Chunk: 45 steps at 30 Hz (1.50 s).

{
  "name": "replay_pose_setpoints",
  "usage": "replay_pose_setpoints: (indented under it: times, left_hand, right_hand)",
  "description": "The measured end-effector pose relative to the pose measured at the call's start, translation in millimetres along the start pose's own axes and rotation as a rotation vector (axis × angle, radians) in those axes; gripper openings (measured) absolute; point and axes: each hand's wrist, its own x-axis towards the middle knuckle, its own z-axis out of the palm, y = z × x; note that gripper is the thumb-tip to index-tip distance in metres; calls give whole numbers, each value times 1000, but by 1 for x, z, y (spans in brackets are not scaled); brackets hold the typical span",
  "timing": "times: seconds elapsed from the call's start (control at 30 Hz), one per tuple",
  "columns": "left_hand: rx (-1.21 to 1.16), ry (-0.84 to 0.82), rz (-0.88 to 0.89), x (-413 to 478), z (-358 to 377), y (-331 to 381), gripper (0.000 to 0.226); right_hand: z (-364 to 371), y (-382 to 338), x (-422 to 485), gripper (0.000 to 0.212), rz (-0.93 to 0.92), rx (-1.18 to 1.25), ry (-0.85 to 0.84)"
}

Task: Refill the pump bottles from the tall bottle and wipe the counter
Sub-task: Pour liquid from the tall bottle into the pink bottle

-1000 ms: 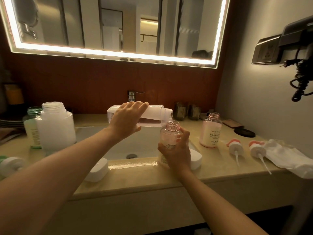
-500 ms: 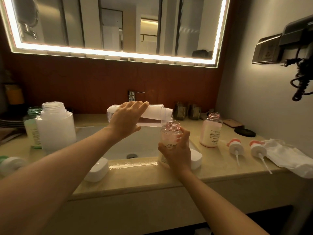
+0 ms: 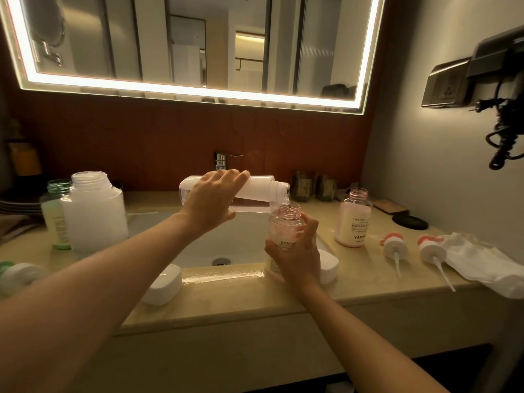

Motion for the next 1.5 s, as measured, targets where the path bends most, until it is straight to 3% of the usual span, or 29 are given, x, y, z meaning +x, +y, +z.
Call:
replay_pose_setpoints:
  times: [1.5]
  left_hand:
    - [8,-16,14,3,-3,-2,87]
  right_hand:
    - [-1,1,0,82,5,9,-17]
